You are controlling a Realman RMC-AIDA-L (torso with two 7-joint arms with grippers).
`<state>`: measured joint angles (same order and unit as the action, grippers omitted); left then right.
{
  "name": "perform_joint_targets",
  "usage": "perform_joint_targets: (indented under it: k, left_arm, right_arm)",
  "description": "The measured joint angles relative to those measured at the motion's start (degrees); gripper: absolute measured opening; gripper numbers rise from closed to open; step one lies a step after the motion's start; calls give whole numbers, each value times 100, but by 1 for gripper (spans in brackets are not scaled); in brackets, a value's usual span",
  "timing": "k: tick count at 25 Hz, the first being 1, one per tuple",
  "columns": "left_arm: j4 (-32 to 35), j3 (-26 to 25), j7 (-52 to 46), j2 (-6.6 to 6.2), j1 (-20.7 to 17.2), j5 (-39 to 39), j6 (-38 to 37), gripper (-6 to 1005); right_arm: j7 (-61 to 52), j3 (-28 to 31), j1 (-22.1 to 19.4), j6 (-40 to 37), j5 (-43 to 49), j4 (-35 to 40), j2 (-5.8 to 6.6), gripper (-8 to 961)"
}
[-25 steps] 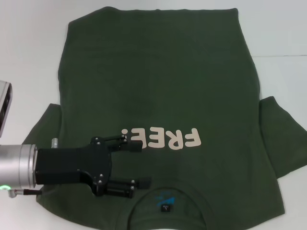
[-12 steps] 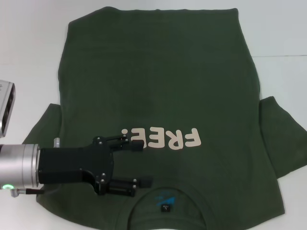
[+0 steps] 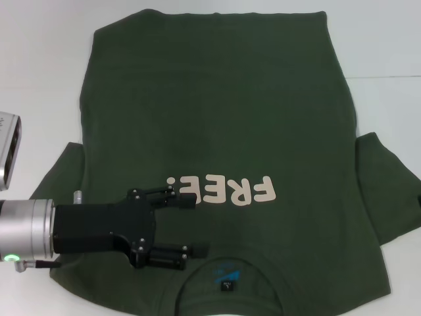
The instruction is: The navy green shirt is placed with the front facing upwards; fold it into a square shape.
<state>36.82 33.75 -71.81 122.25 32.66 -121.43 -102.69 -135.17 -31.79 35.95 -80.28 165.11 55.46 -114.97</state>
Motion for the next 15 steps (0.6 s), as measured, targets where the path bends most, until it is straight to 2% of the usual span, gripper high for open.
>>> perform_joint_targets:
  k: [15]
  left_arm:
    - [-9, 9, 0, 0, -14, -20, 22, 894]
  right_arm:
    - [-17, 60, -37, 156, -156, -328, 78, 919]
